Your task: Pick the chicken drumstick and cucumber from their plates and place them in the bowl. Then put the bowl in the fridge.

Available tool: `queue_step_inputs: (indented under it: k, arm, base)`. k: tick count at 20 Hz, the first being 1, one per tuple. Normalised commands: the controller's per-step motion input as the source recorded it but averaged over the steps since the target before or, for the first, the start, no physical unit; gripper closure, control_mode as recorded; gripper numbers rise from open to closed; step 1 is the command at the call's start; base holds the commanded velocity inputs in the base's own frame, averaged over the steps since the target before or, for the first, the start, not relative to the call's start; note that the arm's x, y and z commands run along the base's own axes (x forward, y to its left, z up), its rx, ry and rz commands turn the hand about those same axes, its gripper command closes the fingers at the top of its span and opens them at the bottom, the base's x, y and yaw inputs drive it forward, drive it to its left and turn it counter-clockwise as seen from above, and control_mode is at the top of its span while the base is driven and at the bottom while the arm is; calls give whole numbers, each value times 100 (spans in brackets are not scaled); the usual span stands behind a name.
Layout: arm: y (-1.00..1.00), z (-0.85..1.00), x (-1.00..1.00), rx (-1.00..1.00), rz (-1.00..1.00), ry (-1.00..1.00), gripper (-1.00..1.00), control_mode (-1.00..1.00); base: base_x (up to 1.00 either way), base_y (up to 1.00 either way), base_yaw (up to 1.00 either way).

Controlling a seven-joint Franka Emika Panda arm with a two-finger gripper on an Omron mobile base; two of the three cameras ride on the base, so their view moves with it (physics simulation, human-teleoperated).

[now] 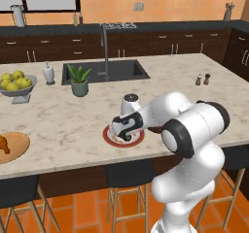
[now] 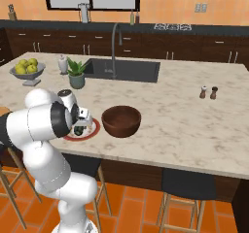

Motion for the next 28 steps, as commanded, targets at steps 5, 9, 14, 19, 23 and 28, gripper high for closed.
queue_step_inputs:
  k: [5, 9, 14, 19, 23, 28]
  arm:
    - [1, -40, 20, 0, 0, 2, 100, -100]
    - [0, -9, 0, 0, 0, 3, 100, -100]
    - [1, 40, -25, 0, 0, 1, 100, -100]
    - [-5, 100, -42, 0, 0, -3, 100, -100]
    - [-43, 95, -18, 0, -1, 1, 100, -100]
    - [-74, 70, -4, 0, -6, 1, 100, -100]
  base:
    - [0, 0, 0]
    - [0, 0, 0]
    - [0, 0, 0]
    - [0, 0, 0]
    - [0, 0, 0]
    - [0, 0, 0]
